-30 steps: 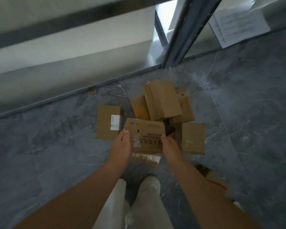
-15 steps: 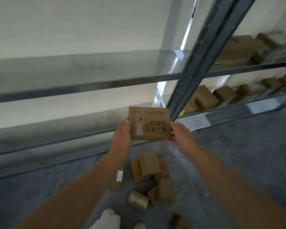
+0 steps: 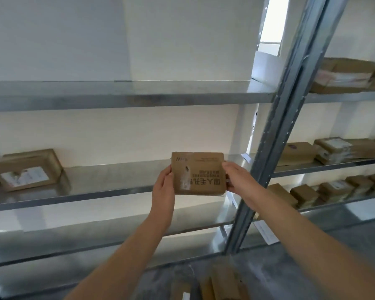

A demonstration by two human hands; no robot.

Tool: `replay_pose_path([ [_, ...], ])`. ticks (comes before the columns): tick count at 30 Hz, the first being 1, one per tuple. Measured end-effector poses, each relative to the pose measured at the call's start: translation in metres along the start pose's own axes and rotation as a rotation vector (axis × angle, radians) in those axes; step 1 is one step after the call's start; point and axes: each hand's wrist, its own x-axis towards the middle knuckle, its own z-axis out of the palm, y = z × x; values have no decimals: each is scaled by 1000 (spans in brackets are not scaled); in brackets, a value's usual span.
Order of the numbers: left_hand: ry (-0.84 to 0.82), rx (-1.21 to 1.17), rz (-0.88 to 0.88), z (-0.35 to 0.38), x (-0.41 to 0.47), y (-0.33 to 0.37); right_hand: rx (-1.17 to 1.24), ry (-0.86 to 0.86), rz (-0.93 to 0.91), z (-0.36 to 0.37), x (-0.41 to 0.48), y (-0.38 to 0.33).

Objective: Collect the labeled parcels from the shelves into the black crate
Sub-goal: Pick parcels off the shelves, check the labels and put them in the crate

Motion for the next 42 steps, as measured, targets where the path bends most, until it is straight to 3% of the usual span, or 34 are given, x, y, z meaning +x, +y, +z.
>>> replay_pose_path([
  [15, 257, -79, -90, -196, -9, 43, 215, -2, -25, 178, -41, -66],
  [22, 281, -166, -39, -266, -13, 66, 335, -26, -59, 241, -50, -86],
  [31, 353, 75, 14, -296, -3, 72, 452, -170, -133, 274, -40, -97],
  [37, 315, 65, -50, -305, 22, 77, 368, -277, -216, 274, -14, -106],
  [42, 258, 16, -69, -301, 33, 83, 363, -272, -283, 268, 9, -111],
])
